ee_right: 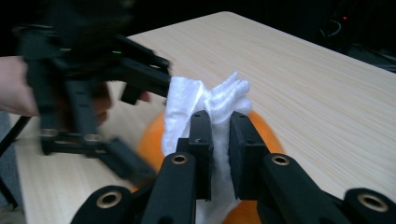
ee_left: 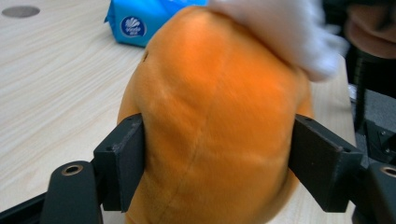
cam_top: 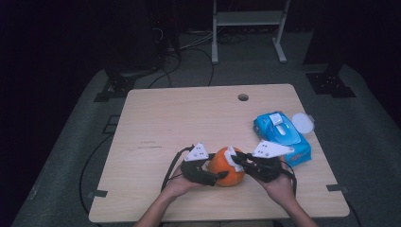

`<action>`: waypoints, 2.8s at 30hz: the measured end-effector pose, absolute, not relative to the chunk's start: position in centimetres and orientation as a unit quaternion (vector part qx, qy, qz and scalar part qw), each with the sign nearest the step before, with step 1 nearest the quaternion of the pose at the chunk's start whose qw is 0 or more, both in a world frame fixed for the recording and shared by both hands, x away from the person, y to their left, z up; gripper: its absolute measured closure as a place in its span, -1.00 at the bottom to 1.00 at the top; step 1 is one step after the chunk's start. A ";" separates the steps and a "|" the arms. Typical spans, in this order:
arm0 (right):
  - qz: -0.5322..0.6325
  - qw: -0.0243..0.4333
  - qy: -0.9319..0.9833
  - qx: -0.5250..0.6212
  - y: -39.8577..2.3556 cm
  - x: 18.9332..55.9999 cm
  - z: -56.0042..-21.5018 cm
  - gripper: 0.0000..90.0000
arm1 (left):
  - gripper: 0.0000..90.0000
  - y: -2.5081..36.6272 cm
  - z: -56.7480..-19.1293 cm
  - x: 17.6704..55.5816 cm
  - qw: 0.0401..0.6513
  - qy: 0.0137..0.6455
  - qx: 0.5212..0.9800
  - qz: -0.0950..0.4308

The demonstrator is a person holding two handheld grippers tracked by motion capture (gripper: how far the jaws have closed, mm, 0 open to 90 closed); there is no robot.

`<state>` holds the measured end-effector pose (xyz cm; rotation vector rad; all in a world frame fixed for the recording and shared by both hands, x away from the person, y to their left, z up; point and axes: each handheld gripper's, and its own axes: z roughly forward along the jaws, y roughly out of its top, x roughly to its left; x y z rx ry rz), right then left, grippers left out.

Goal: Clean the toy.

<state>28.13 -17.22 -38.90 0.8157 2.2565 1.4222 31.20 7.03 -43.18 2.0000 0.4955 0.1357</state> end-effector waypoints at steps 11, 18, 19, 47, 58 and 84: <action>0.502 0.179 0.793 0.294 -17.8 27.6 -39.1 0.78 | -0.45 6.4 -43.5 30.8 0.494 0.184 0.845 0.087; 0.493 0.193 0.797 0.291 -17.4 27.5 -39.0 0.78 | -0.47 6.1 -43.9 30.8 0.497 0.186 0.843 0.092; 0.488 0.204 0.799 0.287 -17.1 27.2 -38.9 0.78 | -0.43 5.9 -44.0 30.7 0.499 0.183 0.842 0.093; 0.470 0.220 0.802 0.295 -18.5 27.7 -38.4 0.77 | -0.38 5.2 -44.3 29.6 0.490 0.137 0.855 0.100; 0.464 0.196 0.821 0.267 -17.3 27.8 -38.3 0.77 | -0.39 4.4 -44.3 28.7 0.474 0.101 0.865 0.128; 0.473 0.176 0.795 0.337 -21.3 29.3 -39.5 0.77 | -0.40 6.2 -44.8 30.2 0.499 0.130 0.853 0.083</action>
